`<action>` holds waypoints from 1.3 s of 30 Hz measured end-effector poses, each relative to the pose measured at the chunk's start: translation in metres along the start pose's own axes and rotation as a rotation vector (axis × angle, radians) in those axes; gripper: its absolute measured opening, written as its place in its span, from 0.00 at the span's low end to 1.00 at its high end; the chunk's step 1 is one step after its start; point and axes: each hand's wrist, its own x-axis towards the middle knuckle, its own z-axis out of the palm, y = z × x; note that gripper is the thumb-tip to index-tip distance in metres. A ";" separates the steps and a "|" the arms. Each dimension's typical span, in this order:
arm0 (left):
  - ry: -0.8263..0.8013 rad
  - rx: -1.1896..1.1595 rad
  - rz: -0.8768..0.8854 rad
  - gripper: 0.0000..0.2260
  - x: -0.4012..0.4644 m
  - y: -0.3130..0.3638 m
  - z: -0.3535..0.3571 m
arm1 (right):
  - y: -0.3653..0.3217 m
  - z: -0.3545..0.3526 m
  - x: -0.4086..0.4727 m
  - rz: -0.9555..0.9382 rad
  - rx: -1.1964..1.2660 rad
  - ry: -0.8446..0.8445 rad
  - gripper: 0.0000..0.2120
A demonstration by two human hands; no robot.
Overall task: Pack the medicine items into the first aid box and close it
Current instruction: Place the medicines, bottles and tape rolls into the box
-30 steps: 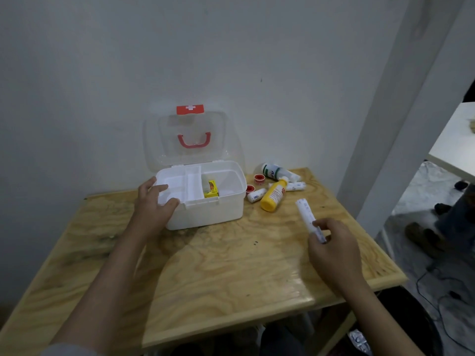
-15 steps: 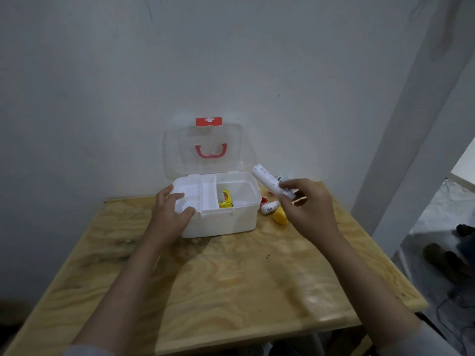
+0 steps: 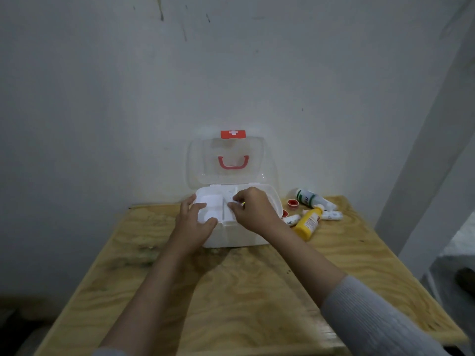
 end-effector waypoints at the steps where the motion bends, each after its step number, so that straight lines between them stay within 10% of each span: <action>1: 0.003 0.004 -0.001 0.23 0.000 0.000 0.000 | 0.000 0.002 0.000 0.008 -0.019 -0.035 0.14; 9: 0.029 0.001 0.008 0.22 0.000 0.000 0.002 | 0.026 -0.013 -0.014 -0.103 0.075 0.153 0.10; 14: 0.039 -0.020 0.012 0.21 0.001 -0.001 0.003 | 0.089 -0.047 -0.019 0.282 -0.009 0.451 0.10; 18: 0.050 -0.015 0.008 0.20 0.001 0.000 0.005 | 0.133 -0.057 -0.027 0.630 -0.090 0.251 0.23; 26: 0.053 -0.012 0.012 0.20 0.001 -0.001 0.005 | 0.141 -0.052 -0.032 0.705 0.148 0.228 0.27; 39: 0.048 -0.010 0.016 0.20 0.003 -0.003 0.005 | 0.075 -0.091 -0.043 0.230 0.450 0.489 0.31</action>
